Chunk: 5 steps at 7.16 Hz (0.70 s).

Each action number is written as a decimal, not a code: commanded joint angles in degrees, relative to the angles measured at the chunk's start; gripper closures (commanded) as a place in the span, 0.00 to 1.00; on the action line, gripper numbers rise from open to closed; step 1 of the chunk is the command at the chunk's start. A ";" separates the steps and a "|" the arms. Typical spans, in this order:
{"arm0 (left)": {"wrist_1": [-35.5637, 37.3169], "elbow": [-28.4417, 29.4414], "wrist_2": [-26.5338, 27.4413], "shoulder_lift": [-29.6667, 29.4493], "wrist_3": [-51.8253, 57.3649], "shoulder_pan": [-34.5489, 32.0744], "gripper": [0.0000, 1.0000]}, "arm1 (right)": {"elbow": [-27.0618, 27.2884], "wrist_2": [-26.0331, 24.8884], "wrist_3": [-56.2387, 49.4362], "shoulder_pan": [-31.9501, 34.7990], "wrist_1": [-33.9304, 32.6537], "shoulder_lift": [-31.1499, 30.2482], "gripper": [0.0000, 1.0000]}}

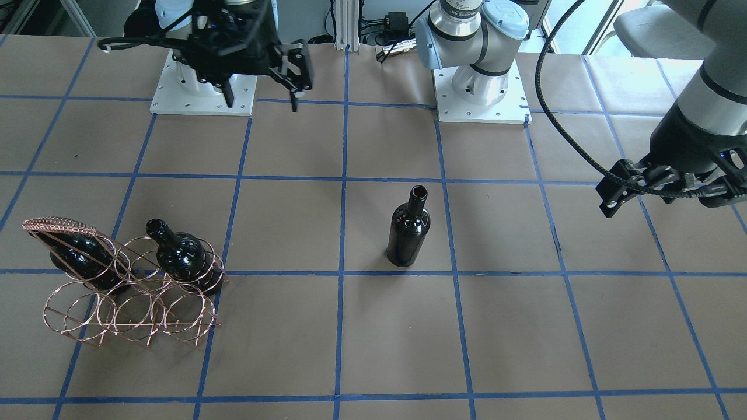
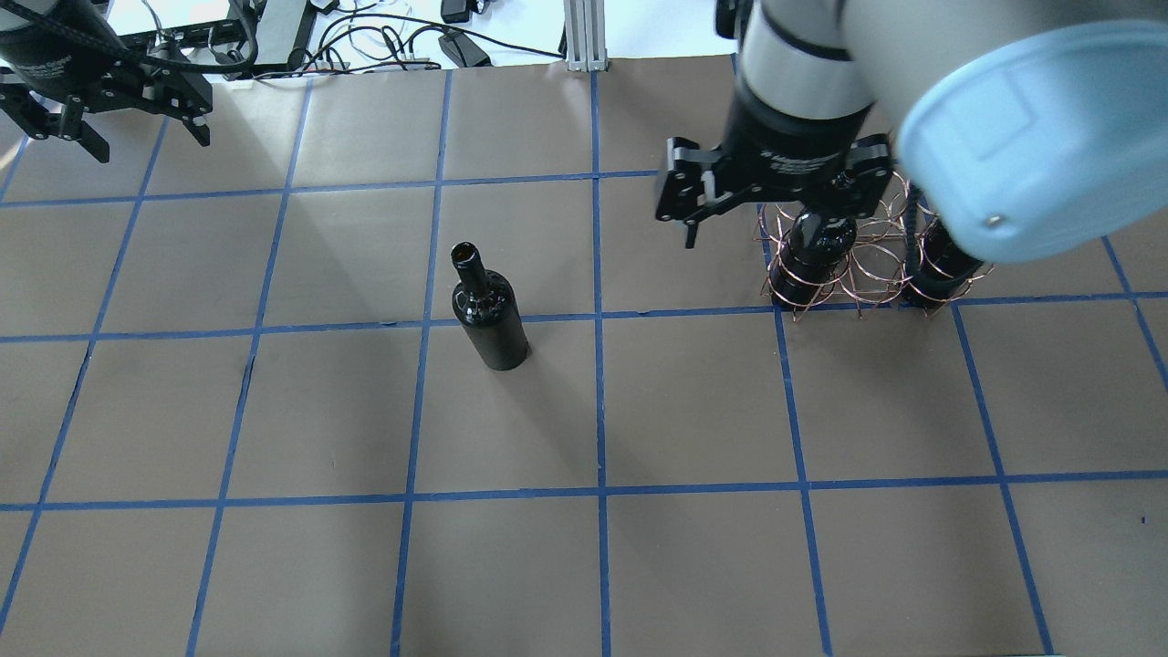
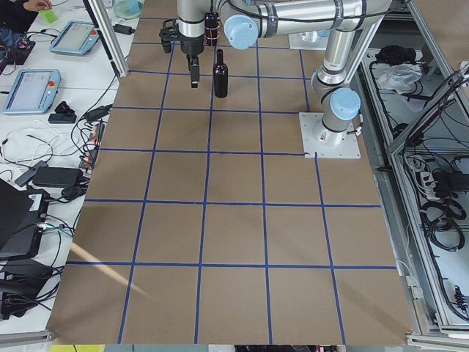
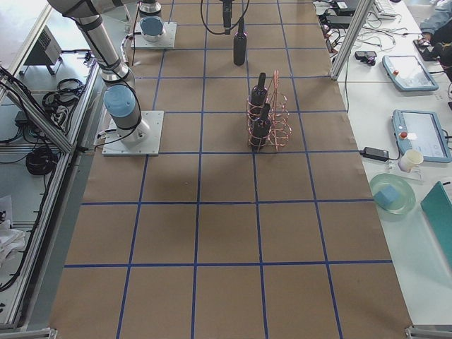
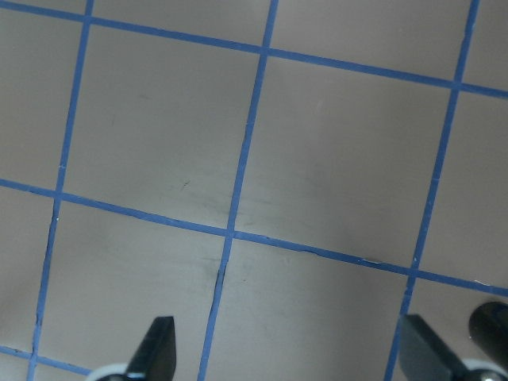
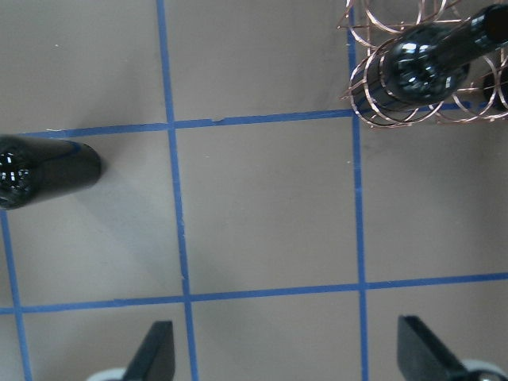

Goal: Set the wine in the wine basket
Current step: 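Lower the right gripper over the bottle neck and close on it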

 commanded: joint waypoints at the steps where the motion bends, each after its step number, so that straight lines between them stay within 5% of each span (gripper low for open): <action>1: 0.60 -1.89 1.30 0.21 0.36 0.62 0.00 | -2.65 -0.57 11.18 9.89 -7.67 8.51 0.00; 5: 0.43 -2.42 0.86 0.30 3.53 4.23 0.00 | -8.38 0.31 18.93 14.14 -14.47 18.65 0.00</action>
